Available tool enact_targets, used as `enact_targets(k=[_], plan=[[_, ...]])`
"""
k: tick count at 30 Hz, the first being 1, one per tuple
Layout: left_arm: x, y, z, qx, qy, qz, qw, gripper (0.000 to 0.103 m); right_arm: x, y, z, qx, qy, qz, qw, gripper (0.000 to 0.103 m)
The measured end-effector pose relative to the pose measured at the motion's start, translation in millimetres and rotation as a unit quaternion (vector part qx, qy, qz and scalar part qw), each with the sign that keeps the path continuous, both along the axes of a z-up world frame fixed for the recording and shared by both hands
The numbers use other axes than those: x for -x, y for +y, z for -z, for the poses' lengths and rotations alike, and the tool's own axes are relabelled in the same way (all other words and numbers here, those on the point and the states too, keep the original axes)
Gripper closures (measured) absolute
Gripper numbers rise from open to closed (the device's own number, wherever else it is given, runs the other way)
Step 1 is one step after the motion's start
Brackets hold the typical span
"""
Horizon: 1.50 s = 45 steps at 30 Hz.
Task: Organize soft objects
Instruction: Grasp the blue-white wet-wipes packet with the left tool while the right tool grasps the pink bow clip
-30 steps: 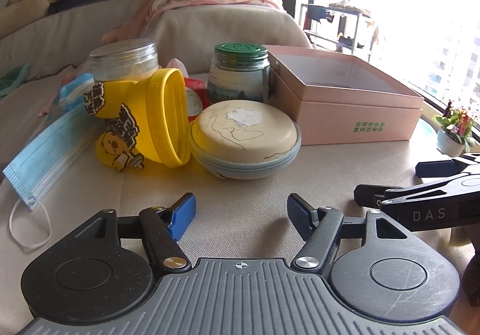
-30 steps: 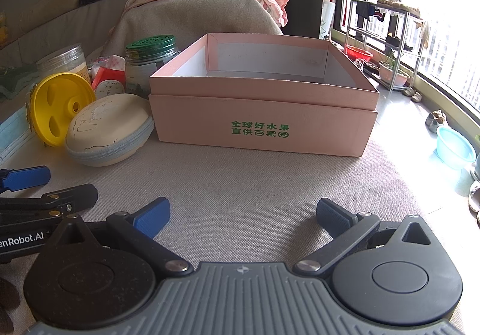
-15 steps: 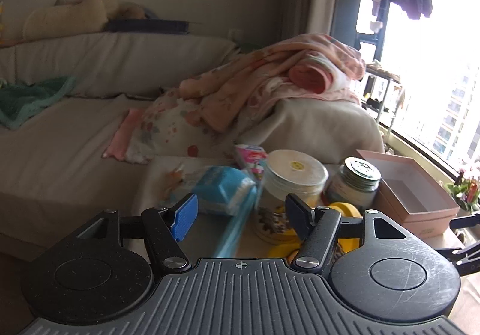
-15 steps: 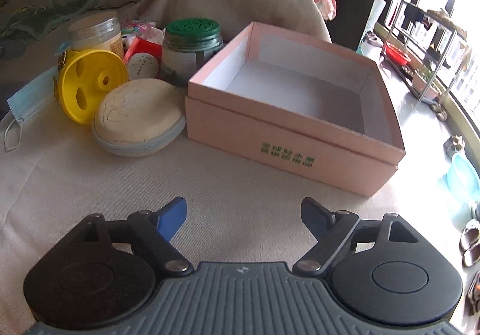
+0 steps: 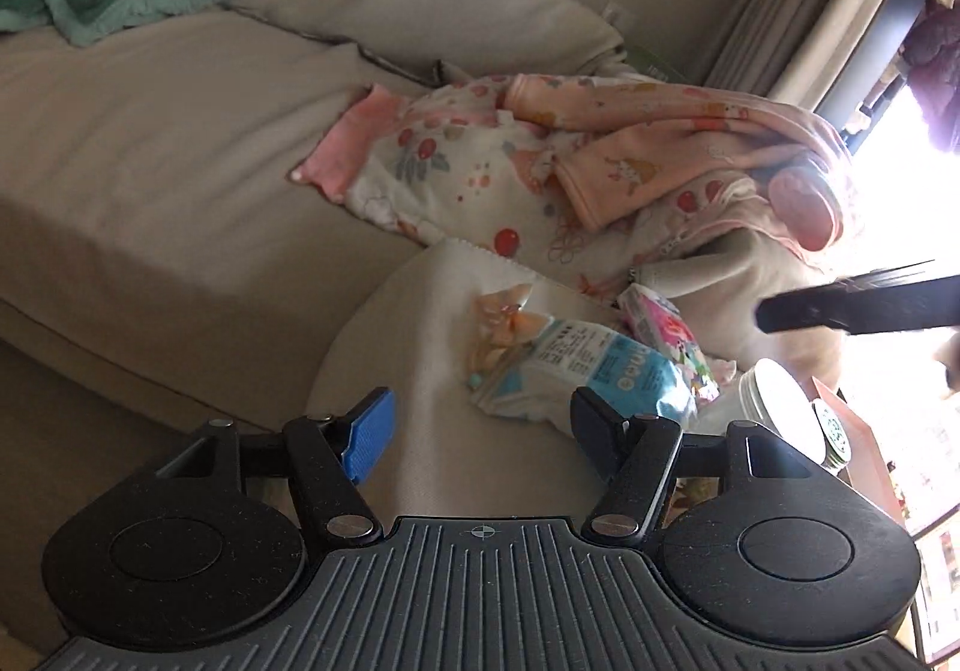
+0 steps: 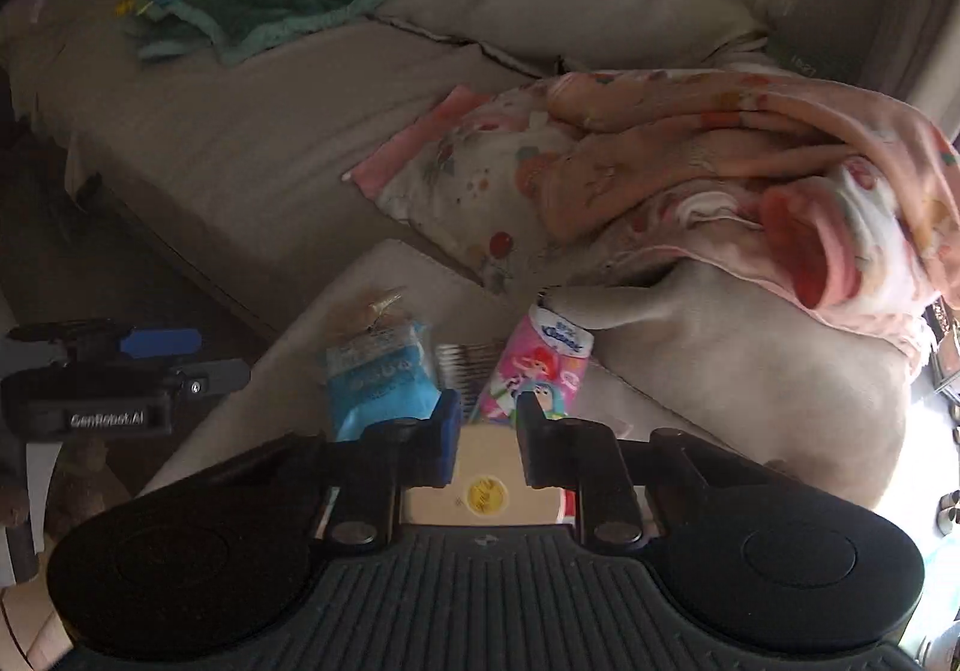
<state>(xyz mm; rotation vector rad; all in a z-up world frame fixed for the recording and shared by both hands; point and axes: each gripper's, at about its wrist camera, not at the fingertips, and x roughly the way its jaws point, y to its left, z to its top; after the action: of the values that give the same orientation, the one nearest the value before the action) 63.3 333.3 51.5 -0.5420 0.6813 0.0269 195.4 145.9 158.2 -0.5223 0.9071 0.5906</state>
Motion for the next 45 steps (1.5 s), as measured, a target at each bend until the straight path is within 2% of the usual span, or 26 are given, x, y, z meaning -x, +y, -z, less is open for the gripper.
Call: enact_targets(k=[3, 6, 10, 15, 16, 19, 23, 25, 27, 29, 30, 32, 34, 36, 39, 41, 44, 45], plan=[[2, 13, 11, 0.025, -0.005, -0.009, 0.9996, 0.033, -32, 44, 32, 0.058, -0.001, 0.024, 0.998, 0.094], [5, 26, 19, 0.044, -0.016, -0.024, 0.9986, 0.033, -56, 61, 60, 0.099, 0.01, 0.051, 0.994, 0.094], [-4, 39, 26, 0.057, -0.015, -0.032, 0.9978, 0.033, -51, 65, 79, 0.107, 0.059, 0.033, 0.992, 0.094], [-18, 38, 27, 0.064, -0.022, -0.035, 0.9971, 0.033, -18, 60, 74, 0.08, 0.138, -0.02, 0.987, 0.095], [-20, 35, 26, 0.066, -0.022, -0.032, 0.9971, 0.033, -12, 58, 69, 0.078, 0.139, -0.026, 0.987, 0.095], [-23, 20, 17, 0.051, -0.024, -0.011, 0.9984, 0.033, 1, 46, 47, 0.062, 0.107, -0.03, 0.992, 0.095], [-25, -16, -2, -0.029, -0.031, 0.025, 0.9988, 0.033, 1, 18, 16, 0.028, 0.057, -0.008, 0.998, 0.09], [-24, -40, -10, -0.093, -0.035, 0.046, 0.994, 0.033, -2, 4, 4, 0.015, 0.031, 0.004, 0.999, 0.079], [-22, -69, -13, -0.169, -0.037, 0.077, 0.9818, 0.033, -5, -10, -6, -0.002, 0.023, 0.014, 1.0, 0.072], [-20, -100, -10, -0.25, -0.035, 0.112, 0.961, 0.033, -7, -23, -13, -0.016, 0.019, 0.019, 0.999, 0.071], [-20, -112, -8, -0.282, -0.031, 0.126, 0.9506, 0.033, -7, -29, -15, -0.022, 0.018, 0.02, 0.999, 0.071], [-24, -127, -1, -0.315, -0.013, 0.145, 0.9379, 0.03, -7, -41, -18, -0.034, 0.017, 0.021, 0.999, 0.069], [-29, -128, 3, -0.295, -0.003, 0.157, 0.9426, 0.03, -8, -51, -19, -0.042, 0.02, 0.023, 0.999, 0.067], [-35, -125, 13, -0.253, 0.02, 0.183, 0.9498, 0.031, -8, -59, -17, -0.046, 0.025, 0.026, 0.998, 0.067], [-43, -119, 27, -0.226, 0.037, 0.192, 0.9544, 0.031, -10, -68, -13, -0.05, 0.029, 0.028, 0.998, 0.066], [-42, -112, 28, -0.218, 0.03, 0.176, 0.9596, 0.032, -10, -72, -10, -0.052, 0.03, 0.028, 0.998, 0.066], [-39, -101, 23, -0.198, -0.003, 0.158, 0.9674, 0.034, -12, -68, -8, -0.048, 0.03, 0.024, 0.998, 0.062], [-38, -99, 19, -0.193, -0.017, 0.16, 0.968, 0.039, -12, -63, -8, -0.048, 0.031, 0.023, 0.998, 0.059]])
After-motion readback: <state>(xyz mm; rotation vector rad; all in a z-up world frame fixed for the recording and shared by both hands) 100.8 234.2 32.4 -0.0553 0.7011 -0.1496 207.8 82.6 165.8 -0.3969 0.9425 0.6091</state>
